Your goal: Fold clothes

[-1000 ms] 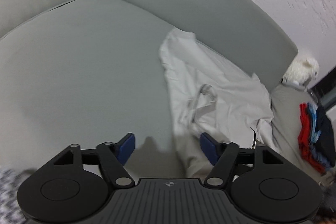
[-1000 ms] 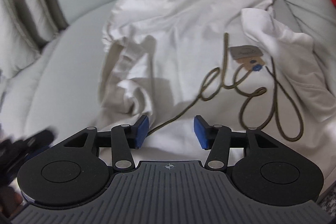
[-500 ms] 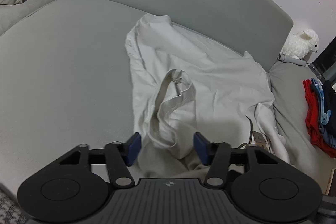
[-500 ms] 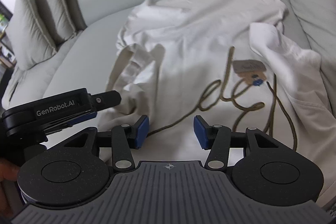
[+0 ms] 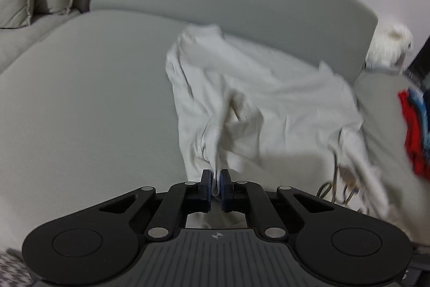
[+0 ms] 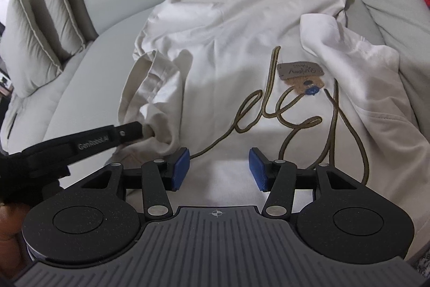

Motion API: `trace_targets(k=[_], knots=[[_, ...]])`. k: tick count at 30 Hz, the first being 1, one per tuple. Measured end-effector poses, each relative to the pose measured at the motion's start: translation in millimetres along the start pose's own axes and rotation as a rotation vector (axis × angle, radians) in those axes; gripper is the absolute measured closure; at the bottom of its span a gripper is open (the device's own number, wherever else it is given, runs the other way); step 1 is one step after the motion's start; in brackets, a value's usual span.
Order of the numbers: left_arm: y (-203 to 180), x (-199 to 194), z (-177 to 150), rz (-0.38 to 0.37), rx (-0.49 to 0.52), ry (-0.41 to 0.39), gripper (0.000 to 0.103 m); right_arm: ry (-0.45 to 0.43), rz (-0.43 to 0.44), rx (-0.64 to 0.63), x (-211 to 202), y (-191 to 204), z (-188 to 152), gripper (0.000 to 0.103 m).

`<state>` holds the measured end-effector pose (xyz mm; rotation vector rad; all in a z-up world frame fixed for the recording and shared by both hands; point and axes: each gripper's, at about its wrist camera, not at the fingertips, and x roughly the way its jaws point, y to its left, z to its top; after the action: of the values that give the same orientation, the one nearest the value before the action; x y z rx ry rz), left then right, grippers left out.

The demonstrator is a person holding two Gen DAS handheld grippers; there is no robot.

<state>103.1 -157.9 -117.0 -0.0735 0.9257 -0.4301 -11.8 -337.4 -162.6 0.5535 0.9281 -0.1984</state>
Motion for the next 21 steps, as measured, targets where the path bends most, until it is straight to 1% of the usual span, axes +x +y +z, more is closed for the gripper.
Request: trace_targets(k=[3, 7, 8, 9, 11, 12, 13, 14, 15, 16, 17, 18, 19, 20, 21], knots=[[16, -20, 15, -0.010, -0.014, -0.032, 0.098, -0.008, -0.007, -0.005, -6, 3, 2, 0.047], [51, -50, 30, -0.015, -0.102, -0.043, 0.099, -0.019, -0.005, -0.019, -11, 14, 4, 0.047], [62, -57, 31, 0.002, -0.120, -0.039, 0.102, -0.018, 0.000, -0.030, -12, 20, 4, 0.046], [72, -61, 30, 0.028, -0.142, -0.032, 0.102, -0.017, 0.006, -0.042, -12, 26, 4, 0.046], [104, -64, 22, 0.079, -0.245, -0.007, 0.101, -0.002, 0.016, -0.069, -10, 38, 3, 0.043], [119, -63, 17, 0.120, -0.289, 0.002, 0.101, 0.013, 0.021, -0.083, -8, 44, 1, 0.043], [136, -63, 10, 0.184, -0.336, 0.004, 0.101, 0.027, 0.026, -0.098, -5, 49, 0, 0.043], [148, -63, 5, 0.219, -0.362, 0.004, 0.101, 0.042, 0.018, -0.110, -2, 53, -2, 0.043], [158, -63, 1, 0.226, -0.393, 0.006, 0.101, 0.067, -0.008, -0.134, 3, 60, -6, 0.043], [168, -64, -3, 0.217, -0.428, 0.007, 0.101, 0.086, -0.034, -0.156, 7, 65, -10, 0.043], [174, -65, -5, 0.200, -0.446, 0.004, 0.098, 0.090, -0.036, -0.169, 6, 68, -13, 0.043], [177, -65, -7, 0.194, -0.456, 0.004, 0.085, 0.094, -0.037, -0.181, 6, 71, -15, 0.043], [177, -64, -7, 0.206, -0.452, 0.007, 0.073, 0.092, -0.035, -0.192, 4, 73, -17, 0.043], [175, -64, -7, 0.211, -0.450, 0.010, 0.050, 0.090, -0.036, -0.200, 3, 74, -18, 0.043], [173, -64, -7, 0.208, -0.449, 0.014, 0.038, 0.088, -0.037, -0.207, 1, 75, -18, 0.043]])
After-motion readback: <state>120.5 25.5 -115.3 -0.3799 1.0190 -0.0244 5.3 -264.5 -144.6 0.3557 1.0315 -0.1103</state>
